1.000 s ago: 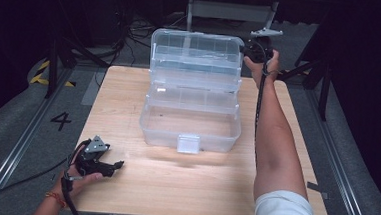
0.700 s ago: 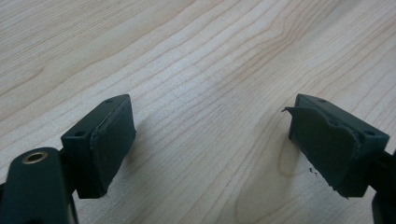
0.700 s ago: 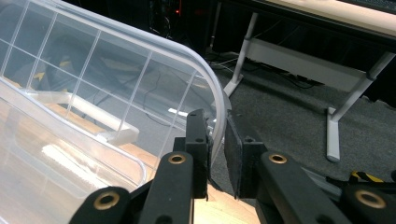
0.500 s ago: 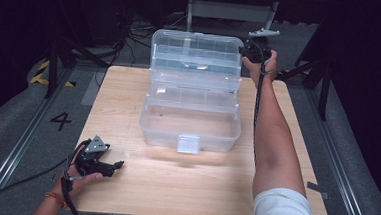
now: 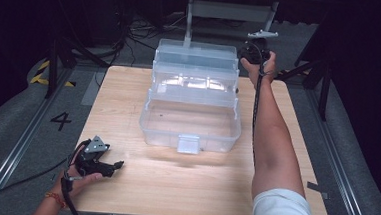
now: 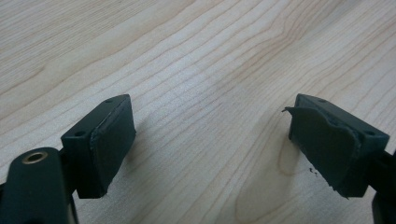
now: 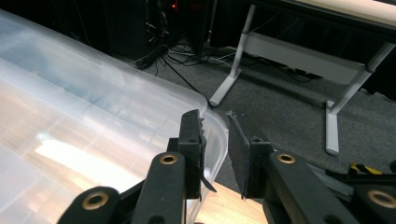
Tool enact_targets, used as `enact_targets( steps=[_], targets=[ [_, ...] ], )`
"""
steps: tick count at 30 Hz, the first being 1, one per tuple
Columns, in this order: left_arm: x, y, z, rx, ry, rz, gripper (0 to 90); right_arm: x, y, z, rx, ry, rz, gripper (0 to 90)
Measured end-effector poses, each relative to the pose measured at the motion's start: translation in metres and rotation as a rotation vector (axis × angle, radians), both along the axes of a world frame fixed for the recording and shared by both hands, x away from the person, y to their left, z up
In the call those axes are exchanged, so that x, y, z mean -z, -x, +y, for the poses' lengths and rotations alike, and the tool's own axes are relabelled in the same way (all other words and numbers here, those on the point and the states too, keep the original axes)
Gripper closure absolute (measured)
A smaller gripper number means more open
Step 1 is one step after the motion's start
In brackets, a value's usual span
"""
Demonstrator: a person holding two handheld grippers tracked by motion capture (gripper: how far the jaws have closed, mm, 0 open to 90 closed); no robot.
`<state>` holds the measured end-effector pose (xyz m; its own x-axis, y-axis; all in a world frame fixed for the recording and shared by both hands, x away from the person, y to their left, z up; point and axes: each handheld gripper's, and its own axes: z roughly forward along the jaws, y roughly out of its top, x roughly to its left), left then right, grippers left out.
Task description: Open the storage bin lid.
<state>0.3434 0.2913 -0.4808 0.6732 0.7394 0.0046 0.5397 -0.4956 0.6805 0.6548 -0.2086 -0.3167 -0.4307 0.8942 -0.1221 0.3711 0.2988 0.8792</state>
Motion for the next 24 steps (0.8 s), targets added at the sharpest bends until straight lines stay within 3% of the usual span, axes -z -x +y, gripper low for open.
enact_targets(
  steps=[11,17,24],
  targets=[
    [0.000,0.000,0.000,-0.003,0.003,0.004,15.0,-0.002,0.004,0.002,-0.006,-0.003,-0.002,75.0],
    [0.001,0.001,-0.001,-0.010,0.017,0.018,15.0,-0.006,0.017,0.002,-0.021,-0.004,-0.031,74.5],
    [0.001,0.000,0.000,-0.003,0.003,-0.005,14.9,-0.013,0.038,0.002,-0.053,0.003,-0.056,73.7]
  ],
)
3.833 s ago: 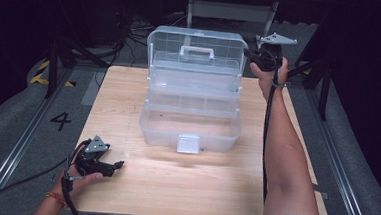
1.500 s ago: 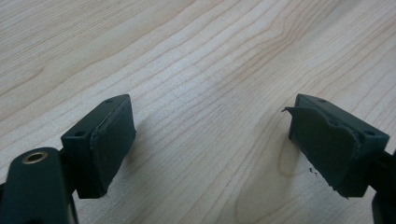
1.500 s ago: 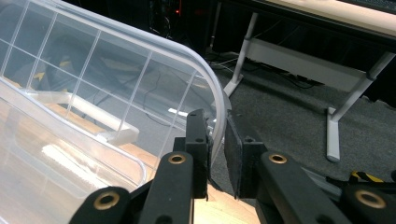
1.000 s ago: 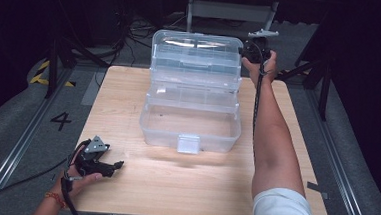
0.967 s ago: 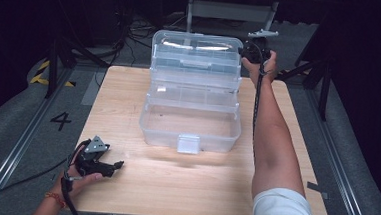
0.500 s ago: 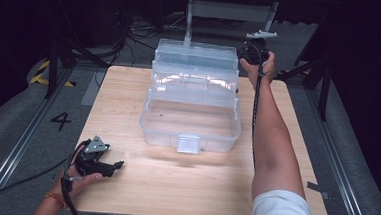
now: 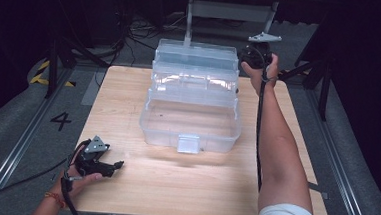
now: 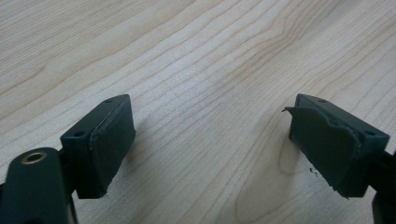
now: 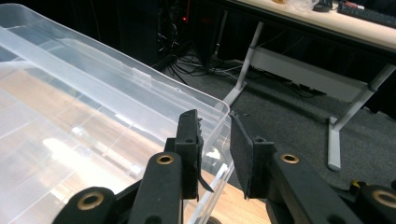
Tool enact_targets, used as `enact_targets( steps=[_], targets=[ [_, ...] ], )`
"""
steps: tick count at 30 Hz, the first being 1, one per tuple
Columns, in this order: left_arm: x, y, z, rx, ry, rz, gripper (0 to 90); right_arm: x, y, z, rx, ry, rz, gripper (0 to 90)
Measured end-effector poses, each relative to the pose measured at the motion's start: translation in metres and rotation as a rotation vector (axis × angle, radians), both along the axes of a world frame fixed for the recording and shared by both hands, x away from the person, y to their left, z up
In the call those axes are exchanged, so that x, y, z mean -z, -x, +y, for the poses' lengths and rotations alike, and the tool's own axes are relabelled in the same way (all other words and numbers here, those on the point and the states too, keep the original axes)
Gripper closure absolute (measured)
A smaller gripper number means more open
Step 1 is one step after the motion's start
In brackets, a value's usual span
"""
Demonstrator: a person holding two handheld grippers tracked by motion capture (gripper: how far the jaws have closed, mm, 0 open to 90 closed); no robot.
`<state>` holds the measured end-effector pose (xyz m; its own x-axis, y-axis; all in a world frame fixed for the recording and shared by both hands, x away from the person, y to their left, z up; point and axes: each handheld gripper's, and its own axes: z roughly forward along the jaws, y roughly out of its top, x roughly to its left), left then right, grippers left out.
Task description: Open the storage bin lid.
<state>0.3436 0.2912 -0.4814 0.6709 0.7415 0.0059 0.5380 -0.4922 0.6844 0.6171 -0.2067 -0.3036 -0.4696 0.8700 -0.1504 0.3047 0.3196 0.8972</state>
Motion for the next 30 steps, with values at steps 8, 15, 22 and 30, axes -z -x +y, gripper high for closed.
enact_targets(
  steps=[8,15,22,30],
  targets=[
    [0.000,0.000,0.000,0.003,-0.005,-0.004,14.9,-0.003,0.025,-0.004,-0.023,0.024,-0.018,73.2],
    [0.000,0.000,0.000,0.005,0.001,0.002,14.8,0.001,0.050,-0.009,-0.049,0.044,-0.028,72.1],
    [0.000,-0.001,0.000,0.006,0.003,0.002,14.7,0.009,0.074,-0.015,-0.079,0.051,-0.030,70.6],
    [0.000,-0.001,0.000,0.002,0.009,0.007,14.6,0.021,0.096,-0.026,-0.102,0.046,-0.015,69.8]
  ],
)
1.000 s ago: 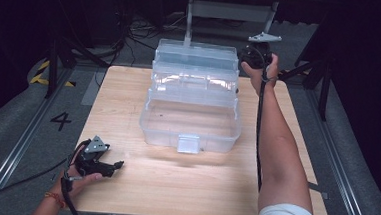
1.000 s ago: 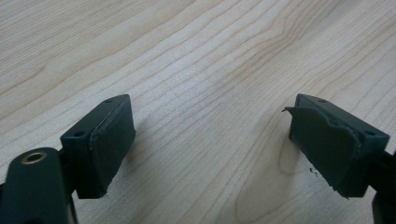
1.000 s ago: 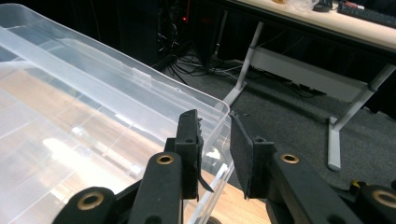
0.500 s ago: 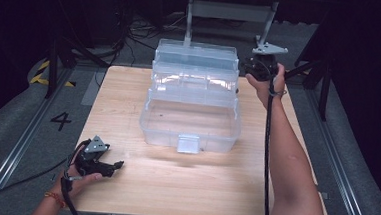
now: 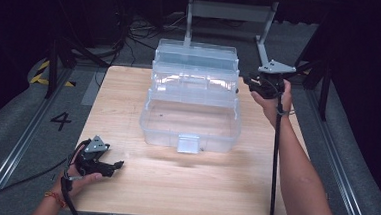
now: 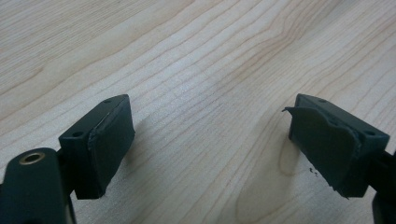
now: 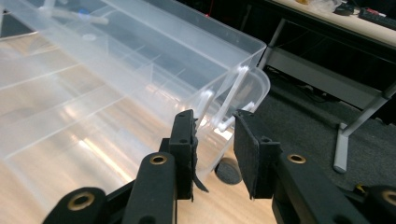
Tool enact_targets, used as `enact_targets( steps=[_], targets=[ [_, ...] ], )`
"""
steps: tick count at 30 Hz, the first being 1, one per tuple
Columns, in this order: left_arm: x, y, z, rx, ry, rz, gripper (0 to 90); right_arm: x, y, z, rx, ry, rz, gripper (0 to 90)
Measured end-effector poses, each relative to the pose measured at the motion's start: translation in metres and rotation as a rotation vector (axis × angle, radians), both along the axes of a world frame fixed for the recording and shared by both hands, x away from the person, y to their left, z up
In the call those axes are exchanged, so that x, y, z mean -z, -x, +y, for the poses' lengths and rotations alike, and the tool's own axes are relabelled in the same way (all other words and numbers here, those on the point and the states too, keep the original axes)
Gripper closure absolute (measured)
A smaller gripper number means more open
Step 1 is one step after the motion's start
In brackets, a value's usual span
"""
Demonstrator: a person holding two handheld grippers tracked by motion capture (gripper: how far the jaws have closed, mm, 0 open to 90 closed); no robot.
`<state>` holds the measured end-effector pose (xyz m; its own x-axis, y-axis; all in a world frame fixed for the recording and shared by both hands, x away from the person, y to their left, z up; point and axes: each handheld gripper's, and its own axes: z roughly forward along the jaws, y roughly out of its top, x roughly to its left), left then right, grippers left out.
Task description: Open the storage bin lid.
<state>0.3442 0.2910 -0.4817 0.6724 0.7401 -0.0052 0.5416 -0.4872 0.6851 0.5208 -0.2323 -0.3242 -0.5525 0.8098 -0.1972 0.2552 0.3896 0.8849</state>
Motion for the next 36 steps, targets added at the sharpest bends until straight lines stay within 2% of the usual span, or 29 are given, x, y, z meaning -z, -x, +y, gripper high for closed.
enact_targets(
  steps=[12,21,30,36],
  targets=[
    [0.000,0.000,0.000,-0.005,-0.010,-0.005,14.2,0.018,0.034,-0.014,-0.036,0.018,0.015,69.6],
    [0.000,0.000,0.000,-0.005,-0.010,-0.005,14.2,0.030,0.054,-0.021,-0.069,0.052,0.022,67.6],
    [0.000,0.000,0.000,-0.006,-0.012,-0.006,14.1,0.044,0.071,-0.031,-0.076,0.073,0.046,62.4],
    [0.000,0.000,0.000,-0.007,-0.010,-0.006,14.1,0.055,0.083,-0.037,-0.078,0.084,0.060,55.6]
  ],
)
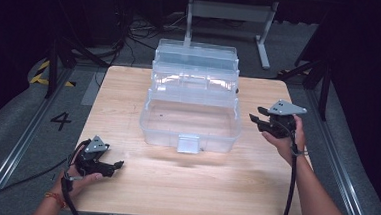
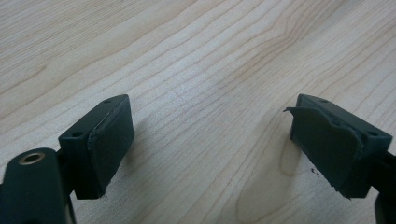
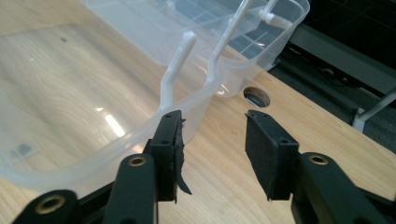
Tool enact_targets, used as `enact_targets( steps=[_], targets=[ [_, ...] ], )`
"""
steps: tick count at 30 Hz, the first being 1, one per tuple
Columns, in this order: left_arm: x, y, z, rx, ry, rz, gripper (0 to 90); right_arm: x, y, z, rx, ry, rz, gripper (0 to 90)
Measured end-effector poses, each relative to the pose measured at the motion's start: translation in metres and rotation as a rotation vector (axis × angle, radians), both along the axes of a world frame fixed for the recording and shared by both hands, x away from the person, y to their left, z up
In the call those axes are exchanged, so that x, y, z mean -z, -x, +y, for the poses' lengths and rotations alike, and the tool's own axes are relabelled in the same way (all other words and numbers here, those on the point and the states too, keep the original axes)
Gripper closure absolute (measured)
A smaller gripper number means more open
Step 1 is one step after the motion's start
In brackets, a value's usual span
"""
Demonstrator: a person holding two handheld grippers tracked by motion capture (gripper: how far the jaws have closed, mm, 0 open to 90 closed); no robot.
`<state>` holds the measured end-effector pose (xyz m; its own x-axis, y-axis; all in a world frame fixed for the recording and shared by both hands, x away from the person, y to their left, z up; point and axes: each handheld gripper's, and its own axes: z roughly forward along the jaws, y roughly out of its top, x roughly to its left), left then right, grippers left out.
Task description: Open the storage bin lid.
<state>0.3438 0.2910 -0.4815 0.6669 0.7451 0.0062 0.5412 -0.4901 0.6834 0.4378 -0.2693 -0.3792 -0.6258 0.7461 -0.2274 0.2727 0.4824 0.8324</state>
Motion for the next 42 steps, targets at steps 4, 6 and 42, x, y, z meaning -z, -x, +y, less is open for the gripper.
enact_targets(
  steps=[4,6,42],
  targets=[
    [0.000,0.000,0.000,0.001,-0.002,0.000,14.1,0.008,0.006,-0.002,0.005,0.023,0.009,50.3],
    [0.000,0.000,0.000,0.000,-0.002,0.000,14.1,0.012,0.010,-0.003,0.003,0.024,0.013,47.1],
    [0.001,0.000,-0.001,-0.015,0.015,0.014,13.8,0.106,0.084,-0.076,0.044,-0.034,0.239,19.9]
  ],
)
